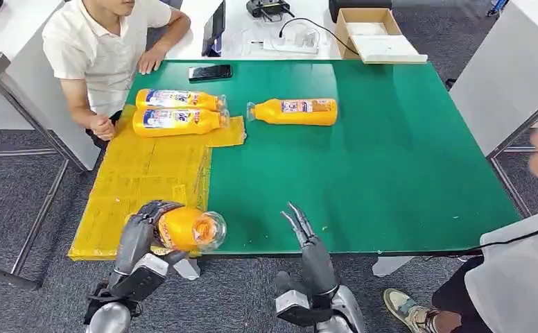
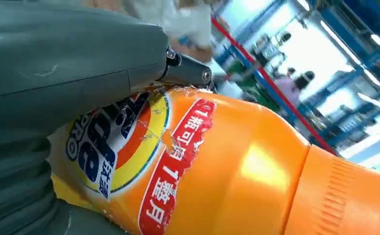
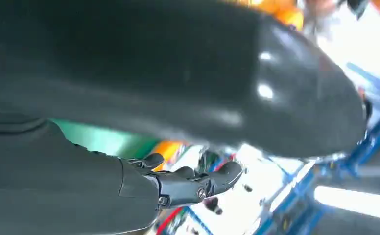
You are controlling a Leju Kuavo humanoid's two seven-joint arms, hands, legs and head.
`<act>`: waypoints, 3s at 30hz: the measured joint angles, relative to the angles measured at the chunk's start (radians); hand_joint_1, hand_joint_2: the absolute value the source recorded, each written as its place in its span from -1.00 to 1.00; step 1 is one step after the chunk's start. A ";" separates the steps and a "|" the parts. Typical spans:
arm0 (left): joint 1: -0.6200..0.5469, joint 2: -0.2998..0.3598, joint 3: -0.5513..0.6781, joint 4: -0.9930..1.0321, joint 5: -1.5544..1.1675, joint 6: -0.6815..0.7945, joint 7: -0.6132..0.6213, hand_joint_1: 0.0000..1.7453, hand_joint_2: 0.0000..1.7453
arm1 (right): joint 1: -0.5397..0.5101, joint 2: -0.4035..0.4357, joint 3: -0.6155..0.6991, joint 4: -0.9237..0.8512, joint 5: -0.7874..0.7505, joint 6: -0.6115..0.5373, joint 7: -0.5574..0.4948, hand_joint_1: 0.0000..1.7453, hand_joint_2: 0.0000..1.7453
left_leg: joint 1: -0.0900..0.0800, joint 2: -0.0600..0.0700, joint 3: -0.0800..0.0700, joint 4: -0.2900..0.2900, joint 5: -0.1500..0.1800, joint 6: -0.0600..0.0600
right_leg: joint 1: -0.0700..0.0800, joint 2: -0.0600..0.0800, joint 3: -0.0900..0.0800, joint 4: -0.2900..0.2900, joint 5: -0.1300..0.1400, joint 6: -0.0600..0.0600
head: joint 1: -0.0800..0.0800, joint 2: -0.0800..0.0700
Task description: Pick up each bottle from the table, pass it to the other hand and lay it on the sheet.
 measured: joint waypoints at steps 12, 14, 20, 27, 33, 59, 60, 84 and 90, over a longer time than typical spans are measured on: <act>-0.151 0.003 0.005 0.189 -0.343 0.061 0.134 1.00 1.00 | 0.038 0.011 -0.077 -0.125 -0.045 0.018 0.000 -1.00 -1.00 | 0.000 0.001 0.001 0.000 0.000 0.000 | 0.000 0.000 0.000 0.000 0.001 0.000 | 0.000 0.000; -0.212 -0.002 -0.007 0.272 -0.404 0.029 0.189 1.00 1.00 | 0.035 0.019 -0.076 -0.125 -0.062 0.040 0.000 -1.00 -1.00 | 0.000 0.000 0.000 0.000 0.001 0.000 | 0.000 0.000 -0.001 0.000 0.001 0.000 | 0.000 0.000; -0.461 -0.063 -0.019 0.682 -0.477 0.006 0.327 1.00 1.00 | -0.011 0.060 -0.048 -0.080 -0.109 0.080 0.000 -1.00 -1.00 | 0.000 0.001 0.000 0.000 0.002 -0.001 | 0.000 0.000 0.000 0.001 0.002 0.000 | 0.000 0.000; -0.614 -0.103 -0.018 0.942 -0.456 -0.061 0.355 1.00 1.00 | -0.039 0.080 -0.026 -0.022 -0.157 0.119 0.000 -1.00 -1.00 | 0.000 0.000 0.000 0.000 0.002 -0.001 | 0.000 0.000 0.001 0.001 0.002 0.000 | 0.000 0.000; -0.693 -0.117 0.007 1.041 -0.385 -0.138 0.342 -1.00 1.00 | -0.056 0.107 -0.032 0.014 -0.224 0.161 0.000 -1.00 -1.00 | 0.000 0.001 0.002 0.000 0.002 -0.001 | 0.000 0.000 0.001 0.001 0.001 0.000 | 0.000 0.000; -0.477 -0.185 0.247 0.673 0.608 -0.469 -0.122 -1.00 1.00 | -0.065 0.148 -0.090 0.117 -0.288 0.206 0.000 -1.00 -1.00 | 0.000 -0.003 0.000 0.000 0.003 -0.002 | 0.000 -0.001 0.001 0.002 0.001 0.000 | 0.000 0.000; -0.468 -0.185 0.247 0.652 0.625 -0.458 -0.128 -1.00 1.00 | -0.064 0.148 -0.091 0.119 -0.288 0.205 0.000 -1.00 -1.00 | 0.000 -0.003 0.000 0.000 0.003 -0.002 | 0.000 -0.001 0.001 0.002 0.001 0.000 | 0.000 0.000; 0.102 -0.194 0.113 -0.124 0.583 -0.104 -0.289 -1.00 1.00 | -0.007 0.007 -0.269 0.011 0.282 -0.132 0.167 -1.00 1.00 | -0.001 -0.004 -0.002 0.000 -0.001 0.001 | -0.001 -0.001 0.000 -0.001 -0.002 0.003 | 0.000 0.000; 0.151 -0.186 0.054 -0.195 0.551 -0.056 -0.294 -1.00 1.00 | -0.025 -0.041 -0.335 0.005 0.355 -0.124 0.214 -1.00 1.00 | -0.001 -0.004 -0.002 0.000 -0.001 0.002 | -0.001 -0.001 0.001 -0.001 -0.001 0.003 | -0.001 0.000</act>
